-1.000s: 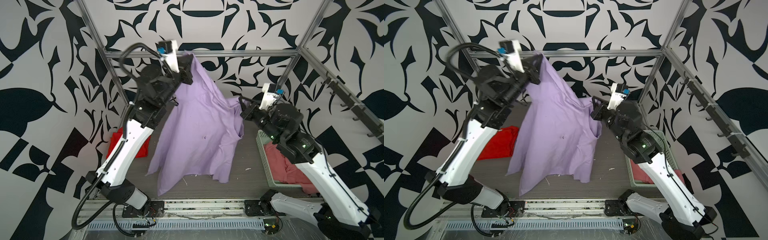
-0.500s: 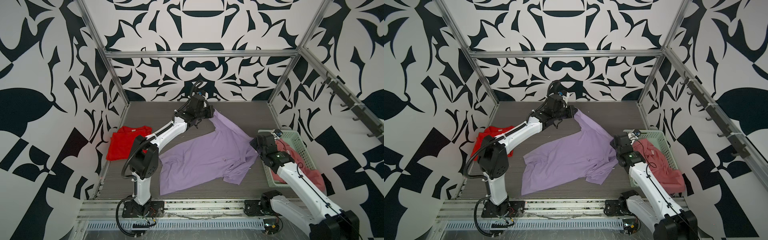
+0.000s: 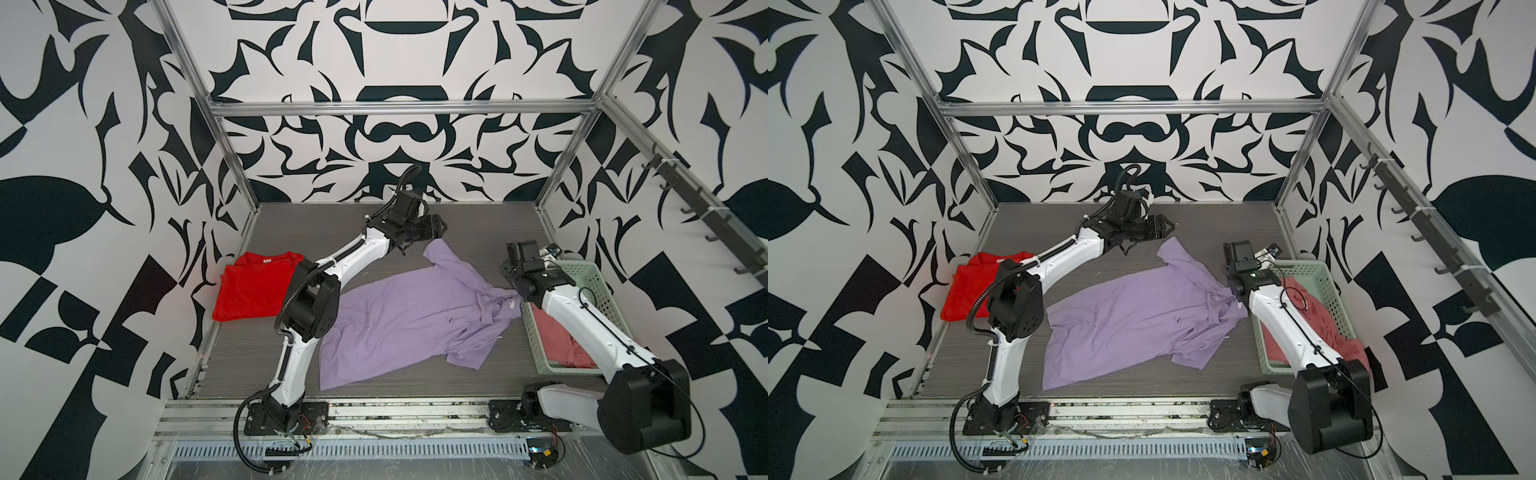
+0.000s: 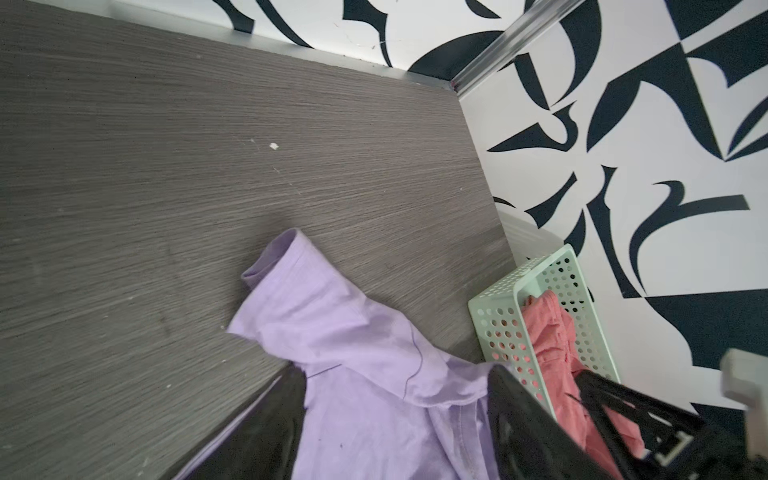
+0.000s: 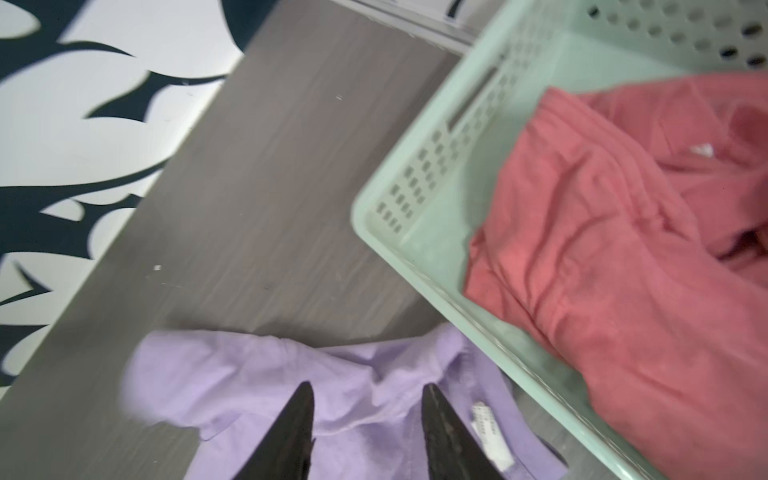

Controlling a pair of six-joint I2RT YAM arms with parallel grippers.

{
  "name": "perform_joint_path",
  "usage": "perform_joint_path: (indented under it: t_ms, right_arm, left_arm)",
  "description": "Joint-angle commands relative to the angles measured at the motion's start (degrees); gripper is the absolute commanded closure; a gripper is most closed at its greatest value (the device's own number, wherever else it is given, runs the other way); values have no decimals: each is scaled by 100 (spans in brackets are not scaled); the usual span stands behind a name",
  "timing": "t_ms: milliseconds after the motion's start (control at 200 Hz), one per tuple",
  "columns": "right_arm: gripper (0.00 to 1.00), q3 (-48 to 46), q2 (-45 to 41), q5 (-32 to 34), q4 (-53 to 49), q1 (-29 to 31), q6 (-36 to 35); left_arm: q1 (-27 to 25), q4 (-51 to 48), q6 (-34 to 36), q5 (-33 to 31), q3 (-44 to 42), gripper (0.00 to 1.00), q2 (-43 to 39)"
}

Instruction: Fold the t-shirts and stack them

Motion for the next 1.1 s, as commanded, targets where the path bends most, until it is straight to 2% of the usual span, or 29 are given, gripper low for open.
perform_joint_path:
  t_ms: [0,80,215,305,370,505,590,770,1095]
  right_arm:
    - [53,838,322,-496,493,10,-1085]
    - [53,1528,910,-990,421,204,-1687]
    - [52,2586,1999,-981,77,885,-2396]
    - [51,2950,2565,-1049,135,1122,-2403]
    - [50,3153,2902,-1455,219,1225,-2337]
    - [50,3573,3562,-1639,196,1511,-2252]
    - [49,3798,3918,-1665,108,1701,-2229]
    - [47,4048,4498,-1581,21,1930,-2172]
    - [47,4427,5097,-1525,-273,1924,-2342]
  left_arm:
    - [508,-370,29,-369,-299,28,-617]
    - [841,-499,42,-544,-804,27,-1021]
    - [1326,-1009,248,-1158,-1920,25,-1916]
    - [1624,-1532,283,-1460,-2617,25,-2488]
    - [1838,-1961,227,-1576,-3079,25,-2830]
    - [2081,-2561,-138,-1823,-4068,25,-3412]
    - [2177,-2659,-530,-1749,-4657,25,-3675]
    - [2207,-2612,-1196,-1731,-5644,26,-3988]
    - [2431,-1949,-1074,-1982,-6167,27,-3705]
